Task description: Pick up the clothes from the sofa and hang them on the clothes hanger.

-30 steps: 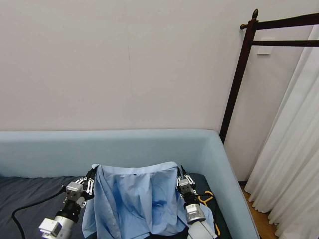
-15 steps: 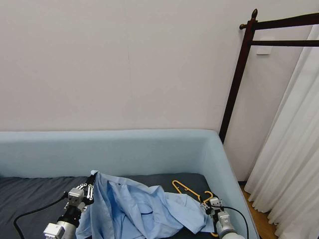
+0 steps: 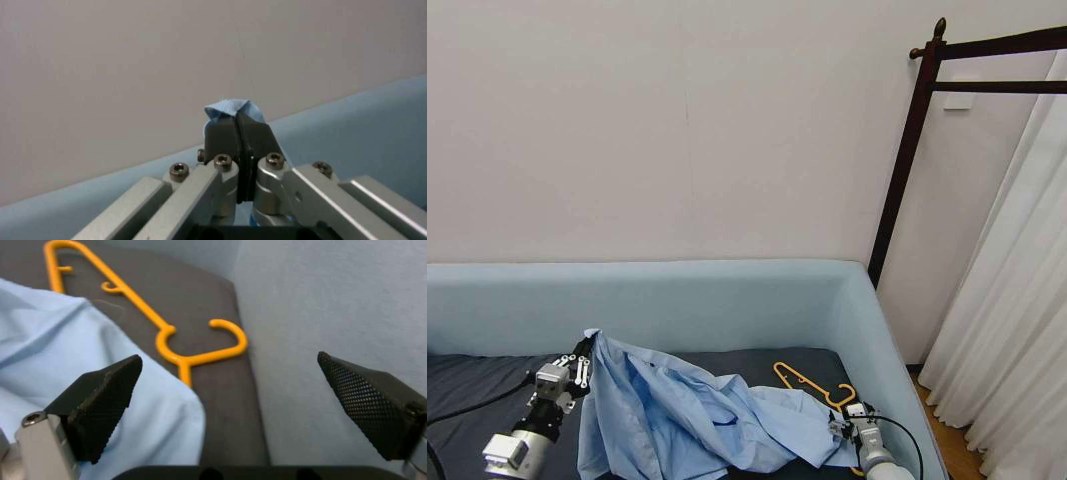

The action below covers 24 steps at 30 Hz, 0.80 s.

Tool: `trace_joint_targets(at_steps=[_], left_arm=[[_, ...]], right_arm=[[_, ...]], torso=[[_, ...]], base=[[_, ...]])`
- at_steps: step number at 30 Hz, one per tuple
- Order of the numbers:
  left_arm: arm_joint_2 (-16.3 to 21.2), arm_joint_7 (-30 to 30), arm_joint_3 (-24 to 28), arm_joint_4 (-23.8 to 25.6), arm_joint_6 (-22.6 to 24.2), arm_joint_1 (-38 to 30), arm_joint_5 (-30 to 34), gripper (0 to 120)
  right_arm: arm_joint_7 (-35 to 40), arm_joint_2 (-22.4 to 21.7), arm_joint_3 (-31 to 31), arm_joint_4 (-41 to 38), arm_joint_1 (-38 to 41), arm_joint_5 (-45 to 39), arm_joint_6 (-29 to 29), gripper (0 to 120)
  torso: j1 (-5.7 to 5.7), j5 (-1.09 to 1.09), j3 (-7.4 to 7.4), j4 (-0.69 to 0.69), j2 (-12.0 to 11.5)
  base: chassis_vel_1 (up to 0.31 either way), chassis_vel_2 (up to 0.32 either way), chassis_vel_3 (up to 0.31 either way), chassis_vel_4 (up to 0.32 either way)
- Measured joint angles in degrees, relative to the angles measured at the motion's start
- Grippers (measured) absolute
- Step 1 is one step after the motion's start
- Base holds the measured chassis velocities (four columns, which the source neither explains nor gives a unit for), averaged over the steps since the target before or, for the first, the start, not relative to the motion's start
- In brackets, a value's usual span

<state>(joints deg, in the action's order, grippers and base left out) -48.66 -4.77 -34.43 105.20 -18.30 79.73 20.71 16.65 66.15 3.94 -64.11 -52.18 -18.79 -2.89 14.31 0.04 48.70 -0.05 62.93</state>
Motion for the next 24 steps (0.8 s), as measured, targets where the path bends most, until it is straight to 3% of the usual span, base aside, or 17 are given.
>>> trace_joint_targets(at_steps=[4, 24], left_arm=[[1.1, -0.2, -0.4, -1.4, -0.4, -0.8, 0.8, 0], [3.6, -0.6, -1.8, -4.4, 0.3, -5.9, 2.5, 0]], right_arm=[[0.2, 0.1, 1.0, 0.0, -0.2, -0.2, 0.0, 100], [0.0, -0.5, 3.8, -1.1, -2.6, 0.6, -0.2, 100]], torso=[[0.0, 0.0, 0.0, 0.06, 0.0], [0.0, 0.02, -0.01, 0.05, 0.0]], base=[[0.0, 0.0, 0.0, 0.0], [0.0, 0.0, 0.0, 0.0]])
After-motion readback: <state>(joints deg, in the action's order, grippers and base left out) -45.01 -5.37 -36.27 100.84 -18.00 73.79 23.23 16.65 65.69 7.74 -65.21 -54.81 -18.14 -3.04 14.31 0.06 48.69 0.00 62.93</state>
